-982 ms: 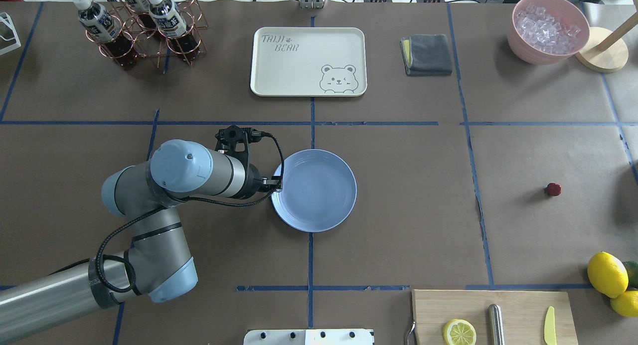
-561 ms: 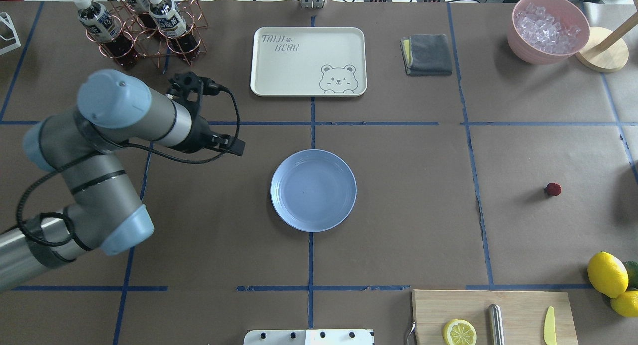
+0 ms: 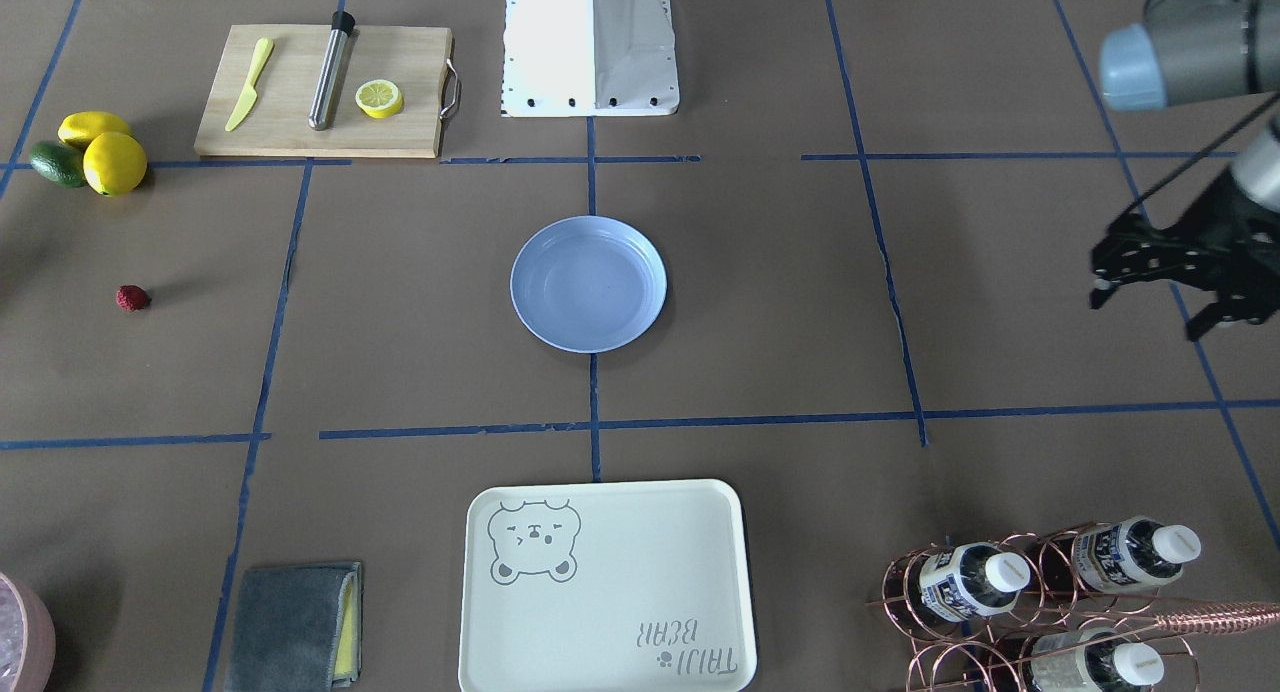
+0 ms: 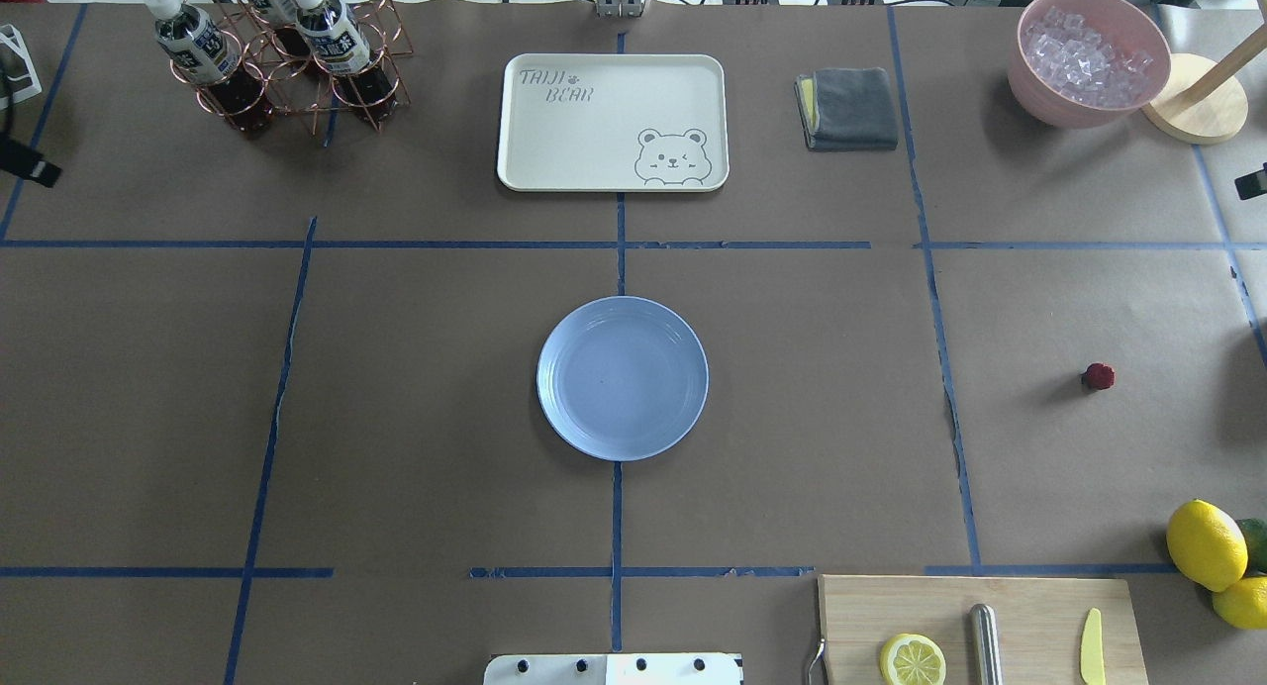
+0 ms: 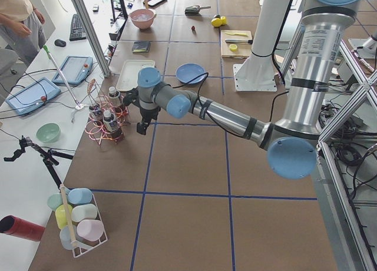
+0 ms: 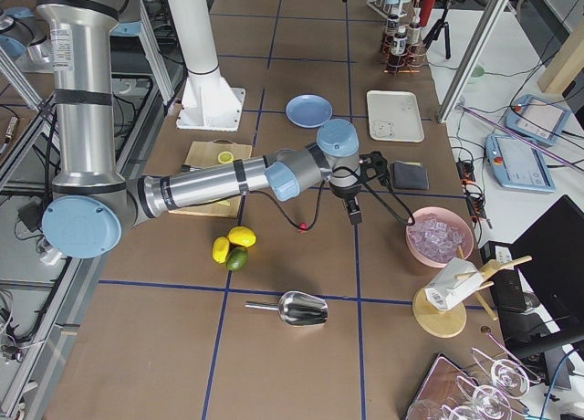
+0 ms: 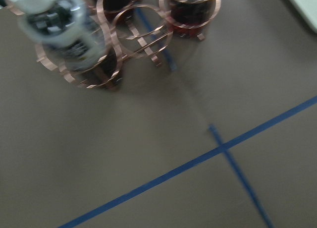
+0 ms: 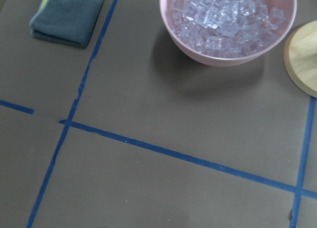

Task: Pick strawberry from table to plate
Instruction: 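Release the plate and withdraw the left gripper away from it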

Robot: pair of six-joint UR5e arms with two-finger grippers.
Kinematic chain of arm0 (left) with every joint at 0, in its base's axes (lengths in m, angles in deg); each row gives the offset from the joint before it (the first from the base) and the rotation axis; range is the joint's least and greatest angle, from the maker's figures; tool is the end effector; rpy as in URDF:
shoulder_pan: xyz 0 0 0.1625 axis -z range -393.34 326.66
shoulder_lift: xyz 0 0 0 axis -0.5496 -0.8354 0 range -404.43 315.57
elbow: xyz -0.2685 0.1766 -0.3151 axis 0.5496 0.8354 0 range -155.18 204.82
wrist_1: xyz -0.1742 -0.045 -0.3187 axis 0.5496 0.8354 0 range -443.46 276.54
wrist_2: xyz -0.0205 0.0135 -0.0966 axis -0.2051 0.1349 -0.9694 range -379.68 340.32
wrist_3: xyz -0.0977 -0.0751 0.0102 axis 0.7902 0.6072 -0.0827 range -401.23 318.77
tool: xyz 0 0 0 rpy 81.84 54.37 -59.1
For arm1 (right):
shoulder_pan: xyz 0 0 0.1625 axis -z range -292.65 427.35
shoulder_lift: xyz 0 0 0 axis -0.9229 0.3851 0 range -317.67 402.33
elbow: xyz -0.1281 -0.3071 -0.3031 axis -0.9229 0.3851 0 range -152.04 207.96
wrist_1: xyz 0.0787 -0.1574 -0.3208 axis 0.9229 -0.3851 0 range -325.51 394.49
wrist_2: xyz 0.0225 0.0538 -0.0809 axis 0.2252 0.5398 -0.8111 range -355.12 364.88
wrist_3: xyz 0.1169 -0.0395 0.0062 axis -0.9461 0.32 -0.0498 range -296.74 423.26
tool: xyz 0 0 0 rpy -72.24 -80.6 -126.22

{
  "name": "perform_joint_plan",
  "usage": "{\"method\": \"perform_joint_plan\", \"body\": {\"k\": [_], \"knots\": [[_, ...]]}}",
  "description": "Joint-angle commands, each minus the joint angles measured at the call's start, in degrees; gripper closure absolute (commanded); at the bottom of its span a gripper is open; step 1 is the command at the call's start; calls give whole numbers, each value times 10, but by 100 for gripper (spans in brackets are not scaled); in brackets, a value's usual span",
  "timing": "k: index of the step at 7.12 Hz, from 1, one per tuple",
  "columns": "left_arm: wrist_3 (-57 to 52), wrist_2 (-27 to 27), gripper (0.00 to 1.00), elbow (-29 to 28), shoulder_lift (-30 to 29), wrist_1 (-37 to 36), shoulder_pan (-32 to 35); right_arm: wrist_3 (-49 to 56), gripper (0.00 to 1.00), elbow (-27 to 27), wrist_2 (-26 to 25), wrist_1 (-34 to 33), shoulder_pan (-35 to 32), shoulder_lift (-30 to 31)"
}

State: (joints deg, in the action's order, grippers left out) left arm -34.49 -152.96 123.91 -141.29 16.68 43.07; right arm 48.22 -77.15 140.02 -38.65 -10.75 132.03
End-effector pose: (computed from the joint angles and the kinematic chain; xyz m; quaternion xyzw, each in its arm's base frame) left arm 0.0727 -0.5076 0.5526 0.1430 0.3907 0.1372 0.8989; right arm -0.0504 -0.4613 0.5426 0.1636 -0.4183 -0.0823 0.8897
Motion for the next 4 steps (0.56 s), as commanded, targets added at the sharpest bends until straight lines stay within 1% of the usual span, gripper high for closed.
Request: {"method": "perform_joint_plan", "body": {"k": [1, 2, 3, 4], "knots": [[-33, -33, 0, -19, 65, -27, 88, -17, 0, -14, -5, 0, 38, -10], [-59, -33, 0, -15, 96, -28, 95, -64, 0, -20, -14, 0, 60, -11], [-133, -34, 0, -15, 126, -33, 97, -116, 0, -42, -60, 0, 95, -9], [-135, -33, 0, -22, 126, -80, 99, -158, 0, -51, -79, 1, 129, -2]]}}
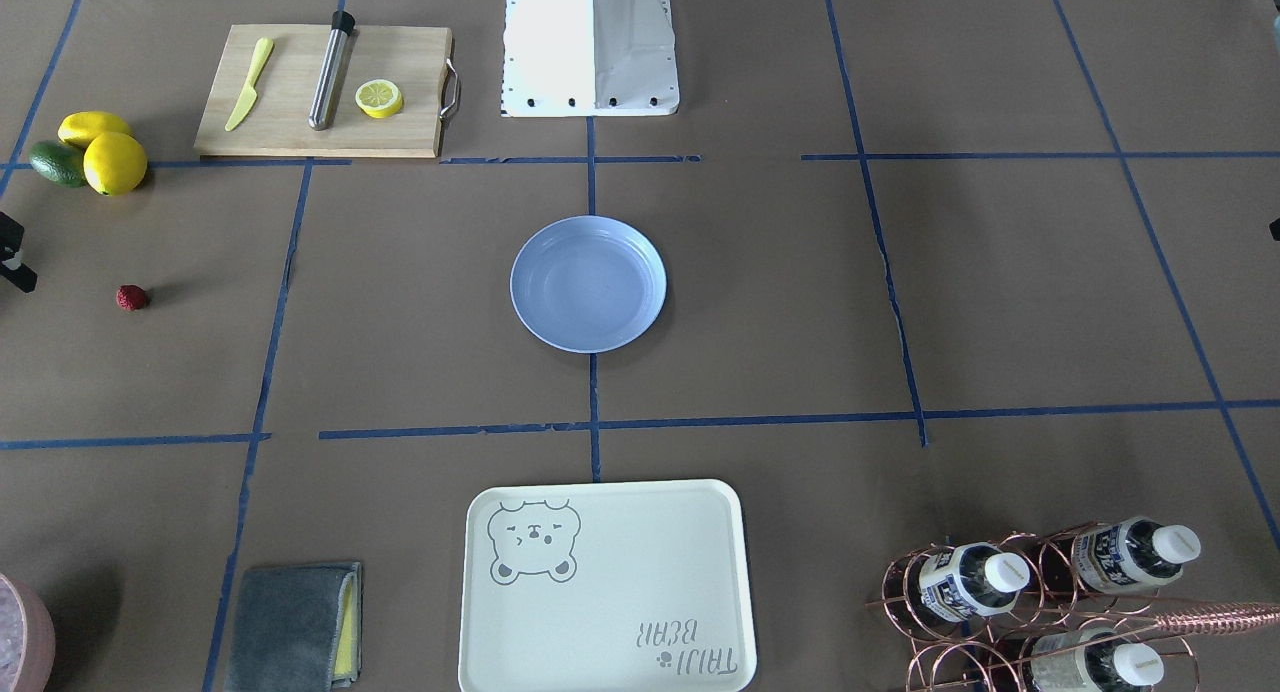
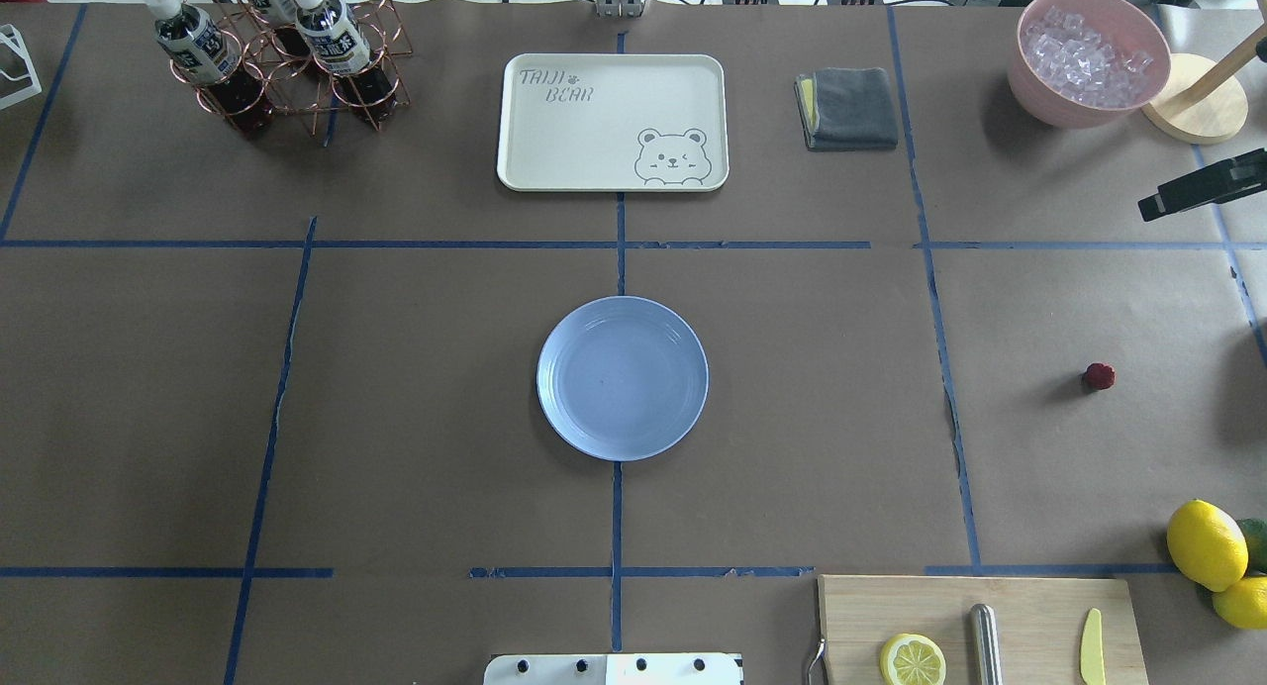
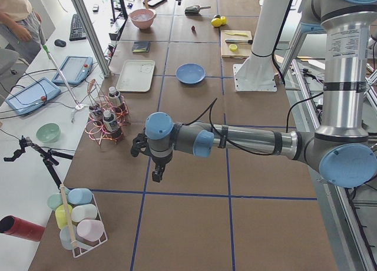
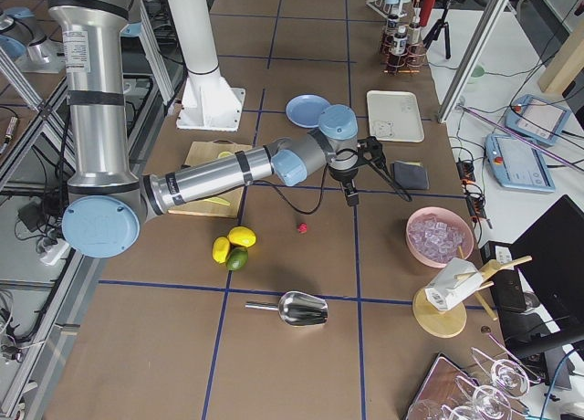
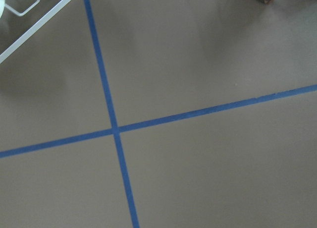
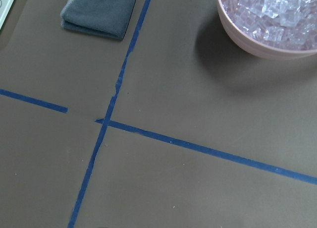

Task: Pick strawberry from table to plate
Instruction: 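Release the plate and withdraw the left gripper away from it, then lower the right gripper onto the red strawberry and grasp it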

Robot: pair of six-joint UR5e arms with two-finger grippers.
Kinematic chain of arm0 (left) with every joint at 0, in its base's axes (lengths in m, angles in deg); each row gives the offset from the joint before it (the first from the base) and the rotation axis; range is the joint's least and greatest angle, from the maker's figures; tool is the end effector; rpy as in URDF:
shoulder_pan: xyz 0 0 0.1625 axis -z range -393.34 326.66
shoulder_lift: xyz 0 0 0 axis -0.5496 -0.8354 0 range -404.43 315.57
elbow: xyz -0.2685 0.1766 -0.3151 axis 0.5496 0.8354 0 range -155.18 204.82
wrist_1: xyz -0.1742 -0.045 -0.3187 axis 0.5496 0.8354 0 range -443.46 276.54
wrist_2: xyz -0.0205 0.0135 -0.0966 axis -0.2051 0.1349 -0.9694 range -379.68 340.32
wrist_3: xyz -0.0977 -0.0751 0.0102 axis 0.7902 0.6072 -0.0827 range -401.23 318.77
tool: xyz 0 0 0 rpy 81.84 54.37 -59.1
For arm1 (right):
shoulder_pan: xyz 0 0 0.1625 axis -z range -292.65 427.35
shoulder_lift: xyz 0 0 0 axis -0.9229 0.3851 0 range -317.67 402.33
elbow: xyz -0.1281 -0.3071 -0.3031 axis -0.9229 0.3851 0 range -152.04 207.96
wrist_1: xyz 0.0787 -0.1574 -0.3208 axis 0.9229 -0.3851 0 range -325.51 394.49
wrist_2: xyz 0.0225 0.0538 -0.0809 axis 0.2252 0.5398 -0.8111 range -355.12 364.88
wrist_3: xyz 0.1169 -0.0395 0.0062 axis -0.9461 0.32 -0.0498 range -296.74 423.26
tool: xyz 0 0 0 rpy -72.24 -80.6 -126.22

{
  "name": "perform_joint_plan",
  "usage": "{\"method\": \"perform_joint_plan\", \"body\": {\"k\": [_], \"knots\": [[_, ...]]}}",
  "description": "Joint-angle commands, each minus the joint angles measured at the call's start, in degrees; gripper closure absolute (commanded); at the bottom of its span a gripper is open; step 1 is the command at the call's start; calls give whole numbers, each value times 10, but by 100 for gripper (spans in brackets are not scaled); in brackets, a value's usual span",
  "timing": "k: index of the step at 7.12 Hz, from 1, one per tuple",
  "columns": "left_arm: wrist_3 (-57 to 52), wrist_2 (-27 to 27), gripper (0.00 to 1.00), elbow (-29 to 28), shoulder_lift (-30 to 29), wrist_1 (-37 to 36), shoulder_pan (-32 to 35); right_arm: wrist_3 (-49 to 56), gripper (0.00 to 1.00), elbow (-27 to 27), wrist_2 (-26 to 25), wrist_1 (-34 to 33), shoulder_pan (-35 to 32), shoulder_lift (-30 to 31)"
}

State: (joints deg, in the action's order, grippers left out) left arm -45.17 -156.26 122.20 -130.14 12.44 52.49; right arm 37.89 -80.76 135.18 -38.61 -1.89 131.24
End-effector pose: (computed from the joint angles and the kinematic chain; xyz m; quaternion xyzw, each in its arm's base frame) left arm -0.0130 -0.4204 0.6612 0.0711 0.3944 0.0956 0.9112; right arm -0.1150 -0.4542 0.5131 0.1439 -0.4166 -0.0725 0.8947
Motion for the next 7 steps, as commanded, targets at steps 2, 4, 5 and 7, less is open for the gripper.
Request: {"method": "perform_joint_plan", "body": {"k": [2, 4, 5, 7], "knots": [[-28, 18, 0, -4, 15, -81, 21, -89, 0, -11, -90, 61, 101, 52], [-28, 14, 0, -6, 14, -80, 27, -154, 0, 79, -128, 246, 159, 84], [-29, 13, 0, -6, 13, -78, 27, -158, 1, 107, -136, 297, 170, 104], [-29, 13, 0, -3, 14, -77, 27, -158, 3, 124, -161, 302, 202, 115]]}}
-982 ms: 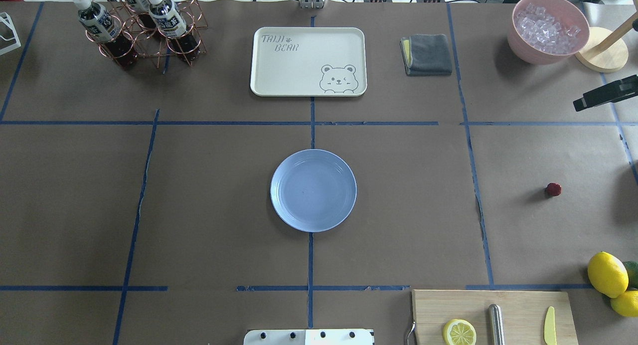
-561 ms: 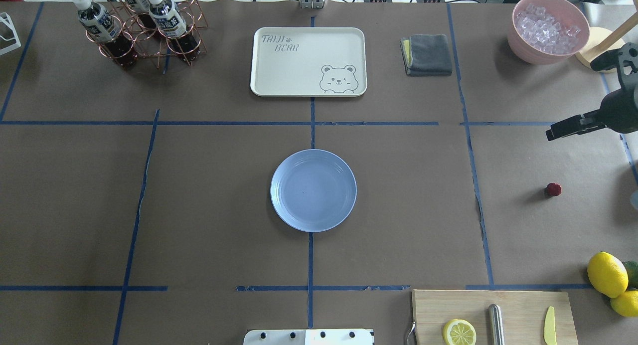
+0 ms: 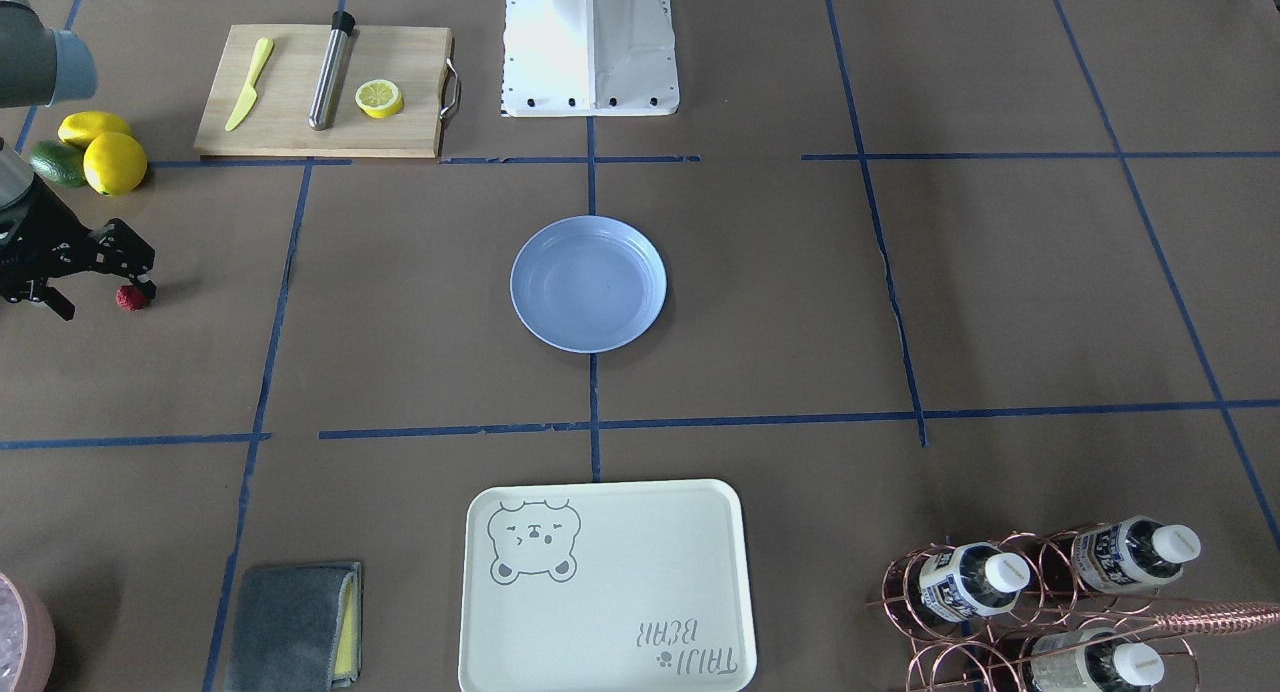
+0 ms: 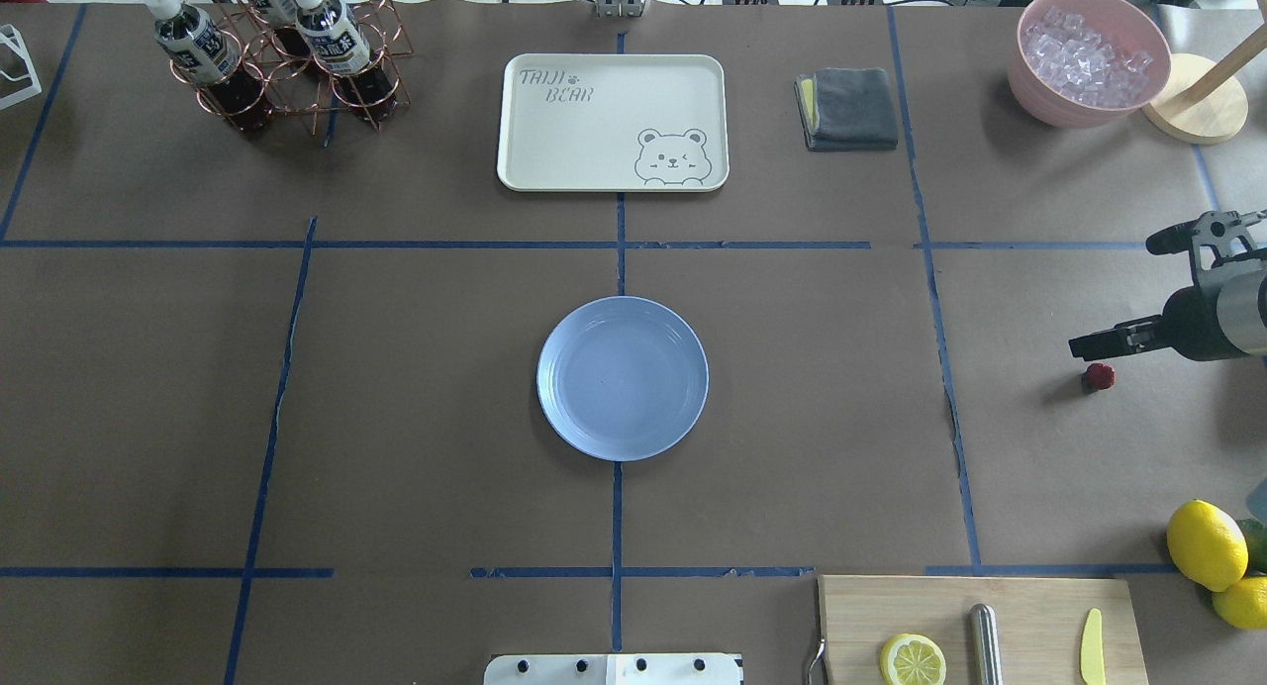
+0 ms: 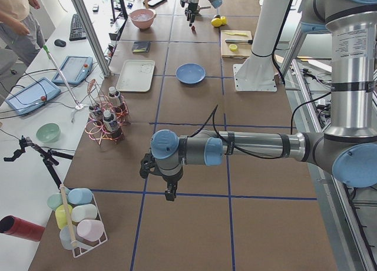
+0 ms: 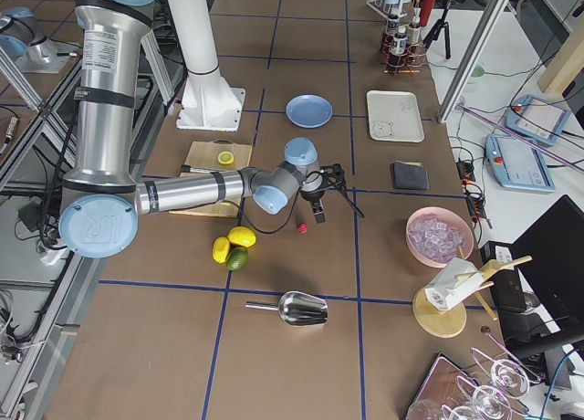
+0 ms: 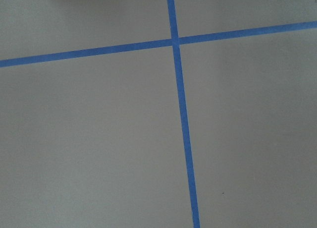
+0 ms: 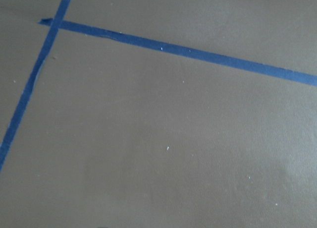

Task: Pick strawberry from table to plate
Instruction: 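Lower the right gripper onto the red strawberry and grasp it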

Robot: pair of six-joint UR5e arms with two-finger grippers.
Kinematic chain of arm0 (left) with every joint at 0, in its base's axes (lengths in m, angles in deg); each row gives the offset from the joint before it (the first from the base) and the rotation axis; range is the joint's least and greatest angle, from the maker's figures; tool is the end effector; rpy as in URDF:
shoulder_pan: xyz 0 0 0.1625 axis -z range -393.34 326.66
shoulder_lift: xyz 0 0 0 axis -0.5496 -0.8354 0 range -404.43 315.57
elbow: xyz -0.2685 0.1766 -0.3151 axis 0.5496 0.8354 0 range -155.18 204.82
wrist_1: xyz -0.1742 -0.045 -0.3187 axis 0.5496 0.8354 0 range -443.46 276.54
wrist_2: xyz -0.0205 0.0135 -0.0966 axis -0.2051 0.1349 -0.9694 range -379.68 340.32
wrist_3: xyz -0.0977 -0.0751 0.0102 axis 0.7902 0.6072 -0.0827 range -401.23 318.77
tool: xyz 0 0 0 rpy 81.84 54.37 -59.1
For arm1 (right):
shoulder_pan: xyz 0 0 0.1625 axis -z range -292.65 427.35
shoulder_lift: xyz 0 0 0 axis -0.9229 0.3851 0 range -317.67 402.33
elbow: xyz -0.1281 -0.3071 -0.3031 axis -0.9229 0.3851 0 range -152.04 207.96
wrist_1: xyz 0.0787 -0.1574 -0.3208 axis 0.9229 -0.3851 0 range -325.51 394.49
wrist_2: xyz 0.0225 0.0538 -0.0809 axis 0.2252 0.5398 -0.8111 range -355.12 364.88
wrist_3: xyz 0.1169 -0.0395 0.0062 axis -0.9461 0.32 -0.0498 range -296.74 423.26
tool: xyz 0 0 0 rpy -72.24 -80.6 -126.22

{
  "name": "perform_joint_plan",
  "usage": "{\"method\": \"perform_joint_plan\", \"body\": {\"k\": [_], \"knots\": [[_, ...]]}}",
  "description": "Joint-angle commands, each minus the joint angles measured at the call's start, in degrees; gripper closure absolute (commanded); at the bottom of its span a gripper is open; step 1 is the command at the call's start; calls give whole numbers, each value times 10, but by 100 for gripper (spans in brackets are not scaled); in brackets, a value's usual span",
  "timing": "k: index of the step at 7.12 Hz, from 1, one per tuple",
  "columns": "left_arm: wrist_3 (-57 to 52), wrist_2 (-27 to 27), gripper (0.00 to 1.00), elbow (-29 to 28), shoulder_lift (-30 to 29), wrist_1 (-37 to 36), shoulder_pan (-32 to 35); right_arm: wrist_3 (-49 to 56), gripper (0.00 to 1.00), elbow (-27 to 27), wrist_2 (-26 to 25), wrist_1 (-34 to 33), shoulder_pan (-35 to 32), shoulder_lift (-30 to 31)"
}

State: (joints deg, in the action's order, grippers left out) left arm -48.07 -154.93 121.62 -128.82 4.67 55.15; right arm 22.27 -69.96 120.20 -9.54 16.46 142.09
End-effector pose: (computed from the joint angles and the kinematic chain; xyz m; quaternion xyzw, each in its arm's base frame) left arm -0.0351 -0.3964 0.6914 0.0124 0.3846 0.0649 0.9207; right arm -0.1984 -0.3718 0.6278 0.1499 -0.3913 -0.0675 0.9055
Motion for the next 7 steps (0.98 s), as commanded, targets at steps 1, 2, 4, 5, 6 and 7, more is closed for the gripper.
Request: {"method": "perform_joint_plan", "body": {"k": [1, 2, 4, 5, 6, 7], "knots": [[-1, -1, 0, 1, 1, 1, 0, -1, 6, 21, -12, 11, 28, 7], [-2, -1, 0, 1, 1, 1, 0, 0, 12, 22, -12, 11, 37, 7], [-2, -1, 0, 4, 2, 0, 1, 5, 100, 19, -11, 11, 40, 13], [-2, -1, 0, 4, 2, 0, 0, 6, 100, 12, -11, 11, 38, 13], [-2, -1, 0, 5, 2, 0, 0, 0, 100, -13, -5, 8, 39, 11], [-3, -1, 0, 5, 2, 0, 1, -2, 100, -35, -5, -9, 41, 2]]}}
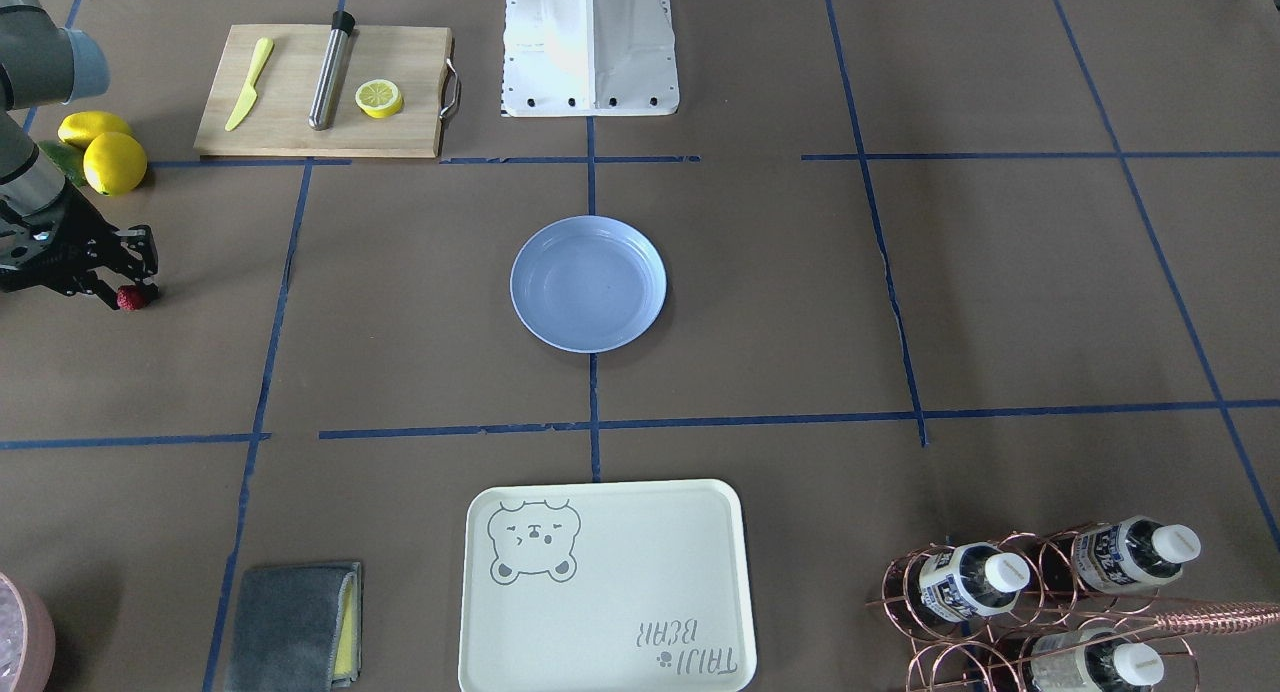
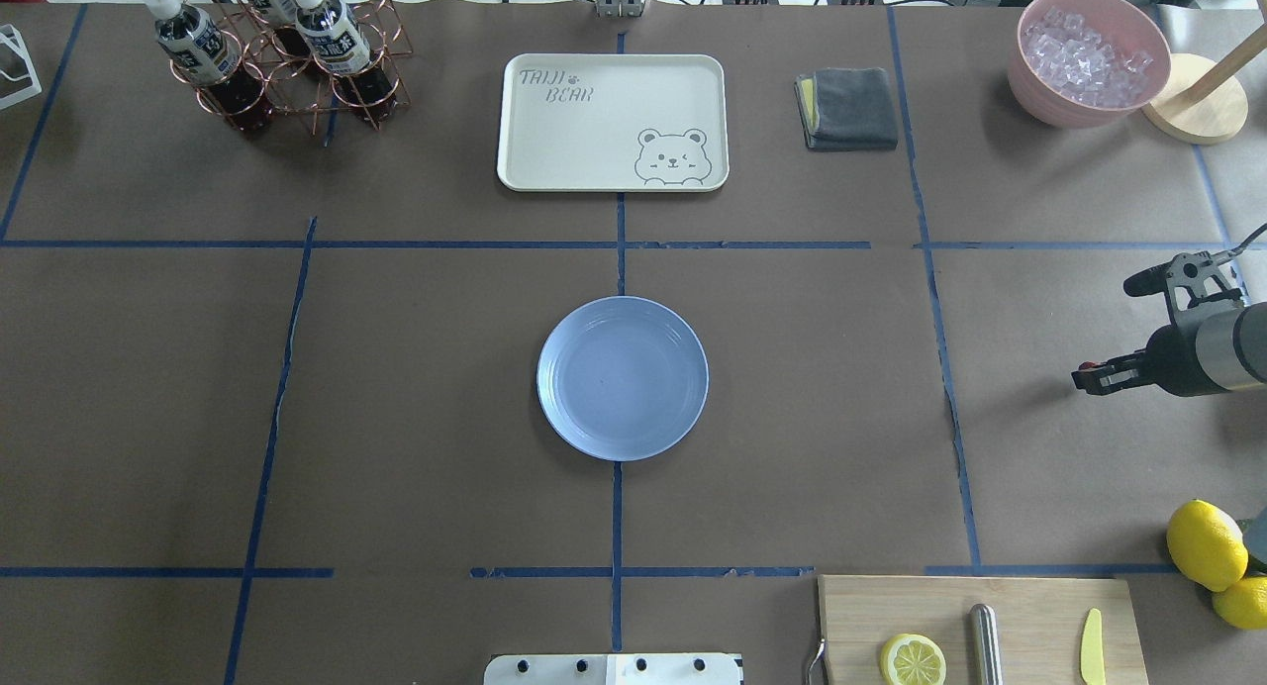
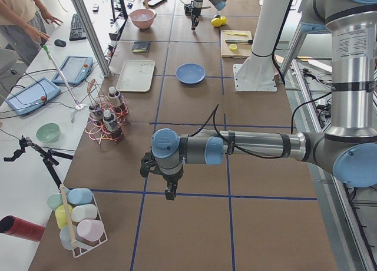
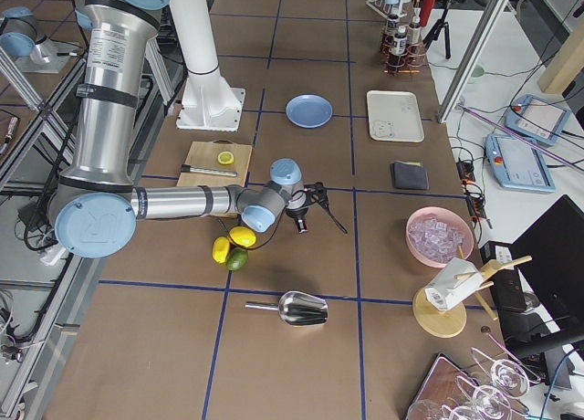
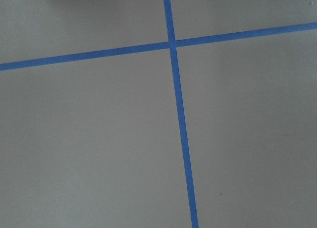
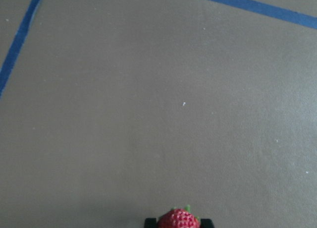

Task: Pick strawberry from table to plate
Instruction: 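Lower the right gripper onto the red strawberry and grasp it, then carry the strawberry with the right gripper over the light blue plate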

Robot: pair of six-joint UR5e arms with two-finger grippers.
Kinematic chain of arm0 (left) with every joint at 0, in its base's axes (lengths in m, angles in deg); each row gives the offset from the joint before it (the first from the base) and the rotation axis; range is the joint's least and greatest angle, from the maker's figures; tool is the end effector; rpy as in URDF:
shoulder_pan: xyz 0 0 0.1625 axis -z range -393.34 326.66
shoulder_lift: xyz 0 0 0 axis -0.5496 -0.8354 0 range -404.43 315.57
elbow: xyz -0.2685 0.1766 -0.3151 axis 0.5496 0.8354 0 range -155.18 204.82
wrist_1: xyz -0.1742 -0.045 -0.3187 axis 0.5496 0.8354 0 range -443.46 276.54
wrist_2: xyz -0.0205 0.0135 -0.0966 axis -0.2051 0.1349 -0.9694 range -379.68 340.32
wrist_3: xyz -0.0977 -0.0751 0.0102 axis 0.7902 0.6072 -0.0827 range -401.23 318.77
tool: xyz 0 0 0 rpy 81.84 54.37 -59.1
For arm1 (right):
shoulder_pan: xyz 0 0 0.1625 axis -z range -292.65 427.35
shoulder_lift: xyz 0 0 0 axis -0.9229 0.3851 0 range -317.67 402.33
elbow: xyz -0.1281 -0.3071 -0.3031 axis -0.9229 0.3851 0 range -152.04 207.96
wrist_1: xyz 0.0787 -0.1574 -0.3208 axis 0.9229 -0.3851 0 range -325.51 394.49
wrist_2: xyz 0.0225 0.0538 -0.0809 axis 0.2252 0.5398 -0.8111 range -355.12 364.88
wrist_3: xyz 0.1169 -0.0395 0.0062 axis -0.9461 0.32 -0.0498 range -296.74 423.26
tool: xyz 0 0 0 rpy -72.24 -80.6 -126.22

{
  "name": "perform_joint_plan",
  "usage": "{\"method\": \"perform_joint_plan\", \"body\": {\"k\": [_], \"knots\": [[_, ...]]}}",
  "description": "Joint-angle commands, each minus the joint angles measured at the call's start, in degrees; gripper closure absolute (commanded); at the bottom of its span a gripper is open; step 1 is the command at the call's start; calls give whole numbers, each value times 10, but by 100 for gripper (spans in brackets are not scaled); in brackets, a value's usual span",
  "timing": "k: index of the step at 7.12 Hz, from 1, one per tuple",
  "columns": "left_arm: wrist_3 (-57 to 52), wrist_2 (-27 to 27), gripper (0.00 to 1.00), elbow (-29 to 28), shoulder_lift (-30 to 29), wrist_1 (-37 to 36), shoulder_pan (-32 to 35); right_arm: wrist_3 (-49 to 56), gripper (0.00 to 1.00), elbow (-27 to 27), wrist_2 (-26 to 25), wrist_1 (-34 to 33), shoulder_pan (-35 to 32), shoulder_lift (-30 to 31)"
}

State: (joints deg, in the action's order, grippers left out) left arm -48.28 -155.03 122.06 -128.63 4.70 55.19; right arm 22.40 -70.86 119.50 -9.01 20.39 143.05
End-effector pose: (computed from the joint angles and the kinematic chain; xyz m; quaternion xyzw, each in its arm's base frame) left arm -0.0352 -0.3953 0.6891 0.0155 0.3853 0.0672 0.9202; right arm -0.2177 -0.3532 0.6261 0.1439 -0.3945 -0.0981 0.9023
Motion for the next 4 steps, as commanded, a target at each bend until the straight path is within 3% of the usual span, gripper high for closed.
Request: {"method": "perform_joint_plan", "body": {"k": [1, 4], "knots": [[-1, 0, 0, 1, -1, 0, 0, -21, 100, -41, 1, -64, 2, -53], [4, 0, 0, 3, -6, -4, 0, -164, 100, -51, -23, -294, 66, -305]]}}
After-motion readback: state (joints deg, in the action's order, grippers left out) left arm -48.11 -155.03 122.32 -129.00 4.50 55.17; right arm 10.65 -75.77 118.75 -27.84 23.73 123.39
